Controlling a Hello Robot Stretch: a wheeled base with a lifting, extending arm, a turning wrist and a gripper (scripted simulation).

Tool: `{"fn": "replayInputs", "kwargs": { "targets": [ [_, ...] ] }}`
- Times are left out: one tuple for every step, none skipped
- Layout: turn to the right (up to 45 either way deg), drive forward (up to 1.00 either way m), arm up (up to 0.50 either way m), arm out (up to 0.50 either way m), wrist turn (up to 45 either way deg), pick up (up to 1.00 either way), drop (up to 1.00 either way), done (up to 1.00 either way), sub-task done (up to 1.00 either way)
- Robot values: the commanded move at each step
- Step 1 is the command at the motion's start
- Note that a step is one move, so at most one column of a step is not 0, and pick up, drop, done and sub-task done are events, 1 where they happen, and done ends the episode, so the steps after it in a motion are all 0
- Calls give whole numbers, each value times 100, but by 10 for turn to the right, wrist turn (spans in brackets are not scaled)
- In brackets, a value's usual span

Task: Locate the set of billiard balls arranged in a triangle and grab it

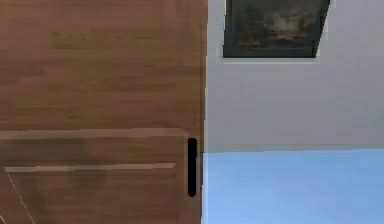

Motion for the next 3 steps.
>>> {"fn": "replayInputs", "kwargs": {
  "targets": [
    [-450,0,0,0,0,0,0,0,0],
    [-180,0,0,0,0,0,0,0,0],
    [0,70,0,0,0,0,0,0,0]
  ]
}}
